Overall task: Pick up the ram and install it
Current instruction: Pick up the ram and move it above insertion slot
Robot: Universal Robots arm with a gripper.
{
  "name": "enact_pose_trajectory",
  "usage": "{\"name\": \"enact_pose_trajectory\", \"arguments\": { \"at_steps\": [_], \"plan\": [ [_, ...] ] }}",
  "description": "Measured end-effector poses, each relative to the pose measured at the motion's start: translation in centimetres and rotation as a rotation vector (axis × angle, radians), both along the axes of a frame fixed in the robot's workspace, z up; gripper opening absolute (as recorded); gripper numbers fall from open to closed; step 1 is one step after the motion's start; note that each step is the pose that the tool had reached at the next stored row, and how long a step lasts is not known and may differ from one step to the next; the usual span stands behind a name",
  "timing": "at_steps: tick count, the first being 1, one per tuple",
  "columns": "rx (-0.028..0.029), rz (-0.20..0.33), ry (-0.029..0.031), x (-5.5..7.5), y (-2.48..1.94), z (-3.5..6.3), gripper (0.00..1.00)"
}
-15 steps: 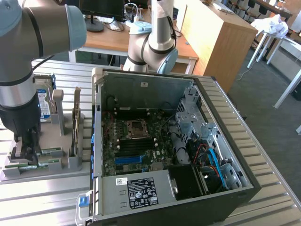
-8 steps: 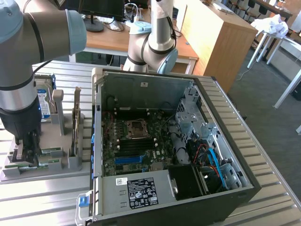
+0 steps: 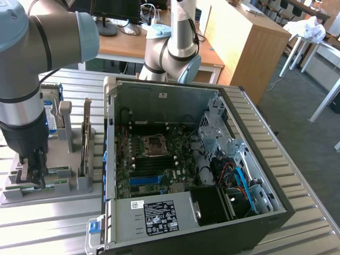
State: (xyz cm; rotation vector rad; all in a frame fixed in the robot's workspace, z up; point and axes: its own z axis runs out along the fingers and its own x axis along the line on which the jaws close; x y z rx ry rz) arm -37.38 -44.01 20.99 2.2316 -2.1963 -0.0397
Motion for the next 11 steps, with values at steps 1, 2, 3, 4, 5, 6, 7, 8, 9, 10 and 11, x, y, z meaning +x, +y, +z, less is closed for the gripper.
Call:
{"name": "enact_pose_trajectory", "arguments": {
  "at_steps": [1,2,3,4,5,6,7,8,9,10,11],
  "plan": [
    [0.0,0.0,0.0,0.1,-0.03,0.0,0.36],
    [-0.0001,0.0,0.0001,0.22,-0.06,-0.01,0.36],
    [0.0,0.0,0.0001,0.35,-0.1,-0.01,0.36],
    [-0.0001,0.0,0.0001,0.49,-0.14,-0.02,0.36],
    [0.0,0.0,0.0001,0.62,-0.16,-0.03,0.36],
    [-0.0001,0.0,0.0001,0.74,-0.18,-0.04,0.36],
    [0.0,0.0,0.0001,0.85,-0.18,-0.05,0.36],
    [-0.0001,0.0,0.0002,0.95,-0.18,-0.06,0.36],
    [0.0,0.0,0.0001,1.02,-0.18,-0.08,0.36],
    [0.0001,0.0,-0.0001,1.03,-0.18,-0.09,0.36],
    [0.0,0.0,0.0,1.03,-0.18,-0.09,0.36]
  ]
}}
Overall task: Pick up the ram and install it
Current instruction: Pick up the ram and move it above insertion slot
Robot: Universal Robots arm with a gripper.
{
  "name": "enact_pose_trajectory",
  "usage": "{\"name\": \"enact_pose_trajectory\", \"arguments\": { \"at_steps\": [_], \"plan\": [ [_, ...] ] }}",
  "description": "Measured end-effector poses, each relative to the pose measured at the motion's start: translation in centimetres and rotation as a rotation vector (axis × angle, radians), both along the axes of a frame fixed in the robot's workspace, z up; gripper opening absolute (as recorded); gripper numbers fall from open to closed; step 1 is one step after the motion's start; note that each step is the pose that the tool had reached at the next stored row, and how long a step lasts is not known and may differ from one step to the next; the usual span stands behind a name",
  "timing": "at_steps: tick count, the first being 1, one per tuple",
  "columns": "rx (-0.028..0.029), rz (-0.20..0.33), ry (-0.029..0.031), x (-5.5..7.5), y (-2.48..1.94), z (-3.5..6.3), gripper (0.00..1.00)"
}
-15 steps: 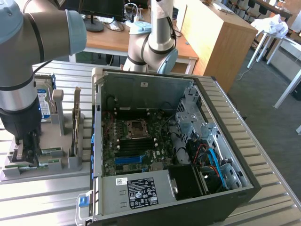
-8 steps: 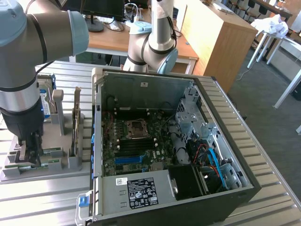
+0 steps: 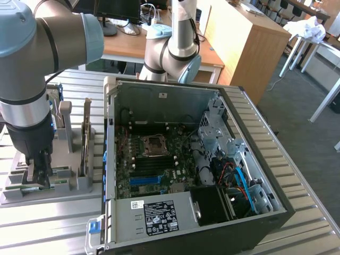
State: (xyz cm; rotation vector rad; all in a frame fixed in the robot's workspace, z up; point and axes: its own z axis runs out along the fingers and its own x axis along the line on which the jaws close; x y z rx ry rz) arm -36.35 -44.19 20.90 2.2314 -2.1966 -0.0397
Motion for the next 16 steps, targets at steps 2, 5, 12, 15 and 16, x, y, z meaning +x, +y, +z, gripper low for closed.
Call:
{"name": "enact_pose_trajectory", "arguments": {
  "at_steps": [2,5,12,15,16],
  "plan": [
    [-0.0002,0.0,0.0003,0.0,0.0,0.02,0.36],
    [0.0,0.0,0.0,0.02,0.0,-0.17,0.36],
    [-0.0002,0.0,0.0001,0.01,-0.01,-0.92,0.36],
    [-0.0002,0.0,0.0001,0.01,0.0,-0.92,0.36],
    [-0.0001,0.0,0.0001,0.01,0.0,-0.92,0.36]
  ]
}}
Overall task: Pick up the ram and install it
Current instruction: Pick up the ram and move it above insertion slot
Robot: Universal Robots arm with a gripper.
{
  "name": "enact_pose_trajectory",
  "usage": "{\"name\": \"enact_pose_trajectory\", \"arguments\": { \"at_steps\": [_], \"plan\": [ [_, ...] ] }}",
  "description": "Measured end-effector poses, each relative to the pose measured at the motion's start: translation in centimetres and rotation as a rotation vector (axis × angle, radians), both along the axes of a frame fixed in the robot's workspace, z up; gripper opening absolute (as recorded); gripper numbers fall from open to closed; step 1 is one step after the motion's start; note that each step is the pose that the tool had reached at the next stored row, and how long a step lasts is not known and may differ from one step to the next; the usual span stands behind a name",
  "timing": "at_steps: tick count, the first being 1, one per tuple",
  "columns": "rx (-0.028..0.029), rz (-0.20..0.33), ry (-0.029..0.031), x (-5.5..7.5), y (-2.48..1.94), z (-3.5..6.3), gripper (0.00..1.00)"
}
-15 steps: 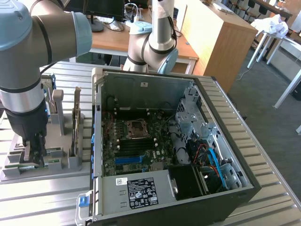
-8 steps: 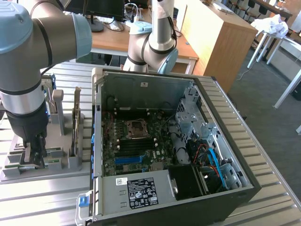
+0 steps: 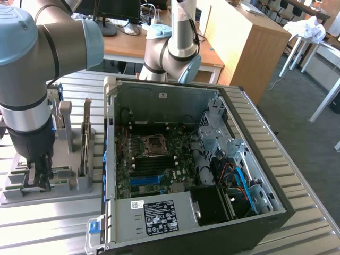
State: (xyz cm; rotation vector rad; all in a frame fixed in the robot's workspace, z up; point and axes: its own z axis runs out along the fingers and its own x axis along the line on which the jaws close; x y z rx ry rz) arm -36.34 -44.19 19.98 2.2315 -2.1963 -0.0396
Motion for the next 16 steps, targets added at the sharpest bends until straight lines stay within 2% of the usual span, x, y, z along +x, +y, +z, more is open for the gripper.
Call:
{"name": "enact_pose_trajectory", "arguments": {
  "at_steps": [9,11,12,16],
  "plan": [
    [0.0,0.0,-0.0001,0.0,0.0,0.0,0.36],
    [0.0,0.0,-0.0001,0.0,0.0,0.0,0.34],
    [0.0,0.0,-0.0001,0.0,0.0,-0.01,0.27],
    [0.0,0.0,-0.0001,0.0,0.0,-0.01,0.27]
  ]
}}
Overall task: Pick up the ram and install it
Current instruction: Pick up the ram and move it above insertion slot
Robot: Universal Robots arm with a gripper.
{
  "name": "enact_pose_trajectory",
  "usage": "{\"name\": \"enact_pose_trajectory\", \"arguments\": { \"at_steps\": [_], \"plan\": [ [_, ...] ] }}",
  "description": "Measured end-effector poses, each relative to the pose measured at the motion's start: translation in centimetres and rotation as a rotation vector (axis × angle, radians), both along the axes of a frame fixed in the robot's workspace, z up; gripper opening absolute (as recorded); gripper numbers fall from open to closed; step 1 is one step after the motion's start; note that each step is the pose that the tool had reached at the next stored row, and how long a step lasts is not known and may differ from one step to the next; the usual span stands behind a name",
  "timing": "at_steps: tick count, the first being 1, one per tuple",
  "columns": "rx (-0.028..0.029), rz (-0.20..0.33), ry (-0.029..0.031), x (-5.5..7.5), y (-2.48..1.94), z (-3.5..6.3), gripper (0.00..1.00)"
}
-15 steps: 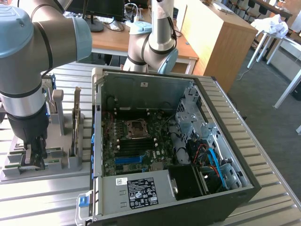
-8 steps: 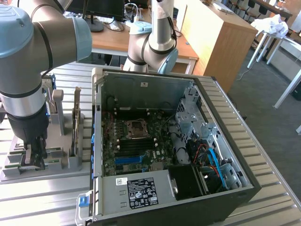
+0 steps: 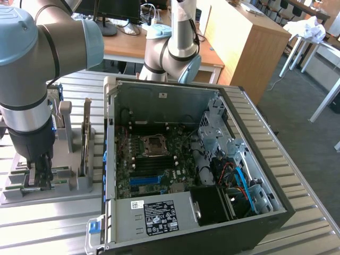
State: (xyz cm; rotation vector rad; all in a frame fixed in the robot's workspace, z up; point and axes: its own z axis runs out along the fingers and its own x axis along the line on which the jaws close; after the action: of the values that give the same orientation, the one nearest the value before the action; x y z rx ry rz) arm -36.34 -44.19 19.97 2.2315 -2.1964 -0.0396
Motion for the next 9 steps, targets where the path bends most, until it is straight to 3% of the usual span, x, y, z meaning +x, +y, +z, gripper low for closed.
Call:
{"name": "enact_pose_trajectory", "arguments": {
  "at_steps": [9],
  "plan": [
    [0.0,0.0,0.0,0.0,0.14,0.0,0.27]
  ]
}}
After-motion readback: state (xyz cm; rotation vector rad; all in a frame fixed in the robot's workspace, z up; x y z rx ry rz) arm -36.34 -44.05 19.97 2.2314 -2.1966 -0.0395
